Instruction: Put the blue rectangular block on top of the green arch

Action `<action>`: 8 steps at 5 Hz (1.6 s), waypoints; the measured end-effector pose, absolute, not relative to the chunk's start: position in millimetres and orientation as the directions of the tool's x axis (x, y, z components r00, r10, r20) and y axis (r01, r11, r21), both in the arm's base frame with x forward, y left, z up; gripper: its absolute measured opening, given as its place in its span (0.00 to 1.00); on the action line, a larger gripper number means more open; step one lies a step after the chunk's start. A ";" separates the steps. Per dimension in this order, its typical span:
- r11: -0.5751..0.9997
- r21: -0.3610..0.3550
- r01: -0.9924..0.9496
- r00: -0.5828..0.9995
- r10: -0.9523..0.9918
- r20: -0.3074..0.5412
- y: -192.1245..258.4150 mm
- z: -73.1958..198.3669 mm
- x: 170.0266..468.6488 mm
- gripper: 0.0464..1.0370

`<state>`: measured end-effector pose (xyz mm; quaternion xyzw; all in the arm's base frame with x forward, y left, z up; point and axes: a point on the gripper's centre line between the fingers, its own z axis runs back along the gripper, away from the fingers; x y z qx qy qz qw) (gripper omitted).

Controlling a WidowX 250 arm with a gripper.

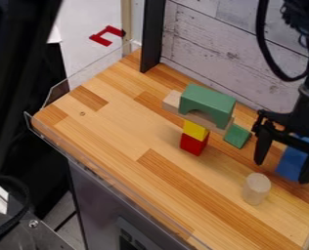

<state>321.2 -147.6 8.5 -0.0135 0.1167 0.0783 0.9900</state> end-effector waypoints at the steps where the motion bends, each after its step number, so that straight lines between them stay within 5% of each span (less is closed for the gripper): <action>1: 0.986 -0.021 -0.167 0.960 0.158 -0.231 -148.3 3.7 326.6 0.96; 5: 0.972 -0.091 -0.216 0.963 0.197 -0.183 -153.3 13.3 354.1 0.96; 8: 0.978 -0.053 -0.204 0.956 0.187 -0.228 -154.6 -6.5 358.9 0.91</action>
